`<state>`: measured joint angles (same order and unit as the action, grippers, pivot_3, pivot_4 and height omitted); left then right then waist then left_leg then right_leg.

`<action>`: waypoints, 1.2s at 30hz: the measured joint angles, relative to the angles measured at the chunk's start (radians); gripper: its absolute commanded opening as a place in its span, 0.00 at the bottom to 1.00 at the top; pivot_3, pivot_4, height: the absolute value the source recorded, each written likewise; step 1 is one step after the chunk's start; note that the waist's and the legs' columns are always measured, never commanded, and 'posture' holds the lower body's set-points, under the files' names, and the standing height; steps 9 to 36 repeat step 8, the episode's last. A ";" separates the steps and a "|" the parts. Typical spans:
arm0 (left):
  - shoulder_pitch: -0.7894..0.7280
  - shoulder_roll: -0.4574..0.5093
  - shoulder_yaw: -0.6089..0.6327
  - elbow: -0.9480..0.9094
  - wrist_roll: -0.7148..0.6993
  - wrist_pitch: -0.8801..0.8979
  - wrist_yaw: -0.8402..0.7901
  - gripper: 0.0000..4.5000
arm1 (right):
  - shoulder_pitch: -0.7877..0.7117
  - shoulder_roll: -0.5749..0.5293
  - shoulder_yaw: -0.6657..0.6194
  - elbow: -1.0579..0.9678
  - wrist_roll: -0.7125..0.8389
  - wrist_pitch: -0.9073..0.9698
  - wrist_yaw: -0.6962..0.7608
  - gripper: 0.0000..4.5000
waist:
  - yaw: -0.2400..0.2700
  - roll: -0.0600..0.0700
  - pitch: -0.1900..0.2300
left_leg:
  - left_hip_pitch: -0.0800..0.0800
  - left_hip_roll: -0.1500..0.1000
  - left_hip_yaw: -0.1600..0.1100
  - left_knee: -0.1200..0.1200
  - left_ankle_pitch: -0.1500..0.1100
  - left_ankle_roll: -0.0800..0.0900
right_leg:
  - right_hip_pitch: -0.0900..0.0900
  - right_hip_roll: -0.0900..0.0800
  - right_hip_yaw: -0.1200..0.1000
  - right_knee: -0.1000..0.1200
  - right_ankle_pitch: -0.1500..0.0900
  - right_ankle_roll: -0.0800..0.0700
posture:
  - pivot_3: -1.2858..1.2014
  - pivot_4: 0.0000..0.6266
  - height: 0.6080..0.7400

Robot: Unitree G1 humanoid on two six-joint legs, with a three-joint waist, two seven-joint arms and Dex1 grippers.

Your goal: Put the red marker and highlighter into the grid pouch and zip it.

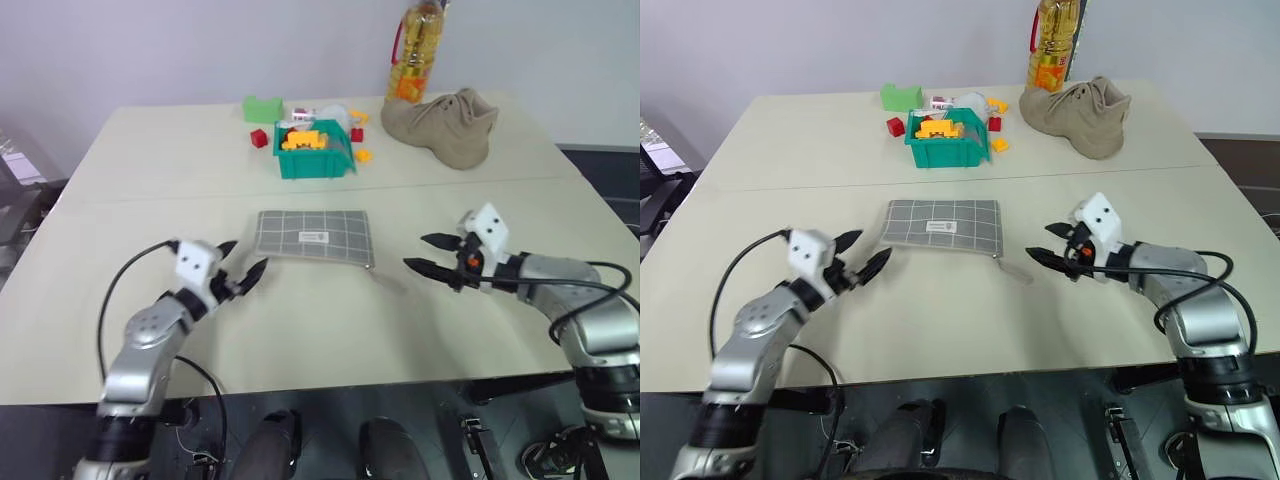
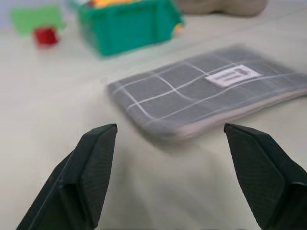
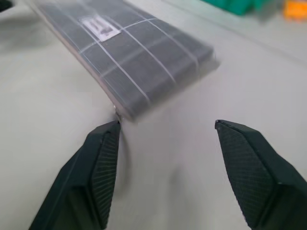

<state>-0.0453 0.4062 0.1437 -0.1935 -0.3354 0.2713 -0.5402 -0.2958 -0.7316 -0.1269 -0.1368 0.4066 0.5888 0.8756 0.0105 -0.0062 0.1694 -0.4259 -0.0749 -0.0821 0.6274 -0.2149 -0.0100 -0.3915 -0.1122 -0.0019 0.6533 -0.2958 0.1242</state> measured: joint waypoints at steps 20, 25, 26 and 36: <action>0.164 0.005 0.174 -0.032 -0.060 0.049 0.069 0.88 | 0.017 0.058 -0.135 0.134 0.031 -0.076 -0.060 0.75 | 0.003 0.000 0.000 | 0.000 0.000 0.000 0.000 0.000 0.000 | 0.001 -0.001 0.000 0.000 0.000 0.000 | 0.52 0.24 1.00; 0.164 0.005 0.174 -0.032 -0.060 0.049 0.069 0.88 | 0.017 0.058 -0.135 0.134 0.031 -0.076 -0.060 0.75 | 0.003 0.000 0.000 | 0.000 0.000 0.000 0.000 0.000 0.000 | 0.001 -0.001 0.000 0.000 0.000 0.000 | 0.52 0.24 1.00; 0.164 0.005 0.174 -0.032 -0.060 0.049 0.069 0.88 | 0.017 0.058 -0.135 0.134 0.031 -0.076 -0.060 0.75 | 0.003 0.000 0.000 | 0.000 0.000 0.000 0.000 0.000 0.000 | 0.001 -0.001 0.000 0.000 0.000 0.000 | 0.52 0.24 1.00; 0.164 0.005 0.174 -0.032 -0.060 0.049 0.069 0.88 | 0.017 0.058 -0.135 0.134 0.031 -0.076 -0.060 0.75 | 0.003 0.000 0.000 | 0.000 0.000 0.000 0.000 0.000 0.000 | 0.001 -0.001 0.000 0.000 0.000 0.000 | 0.52 0.24 1.00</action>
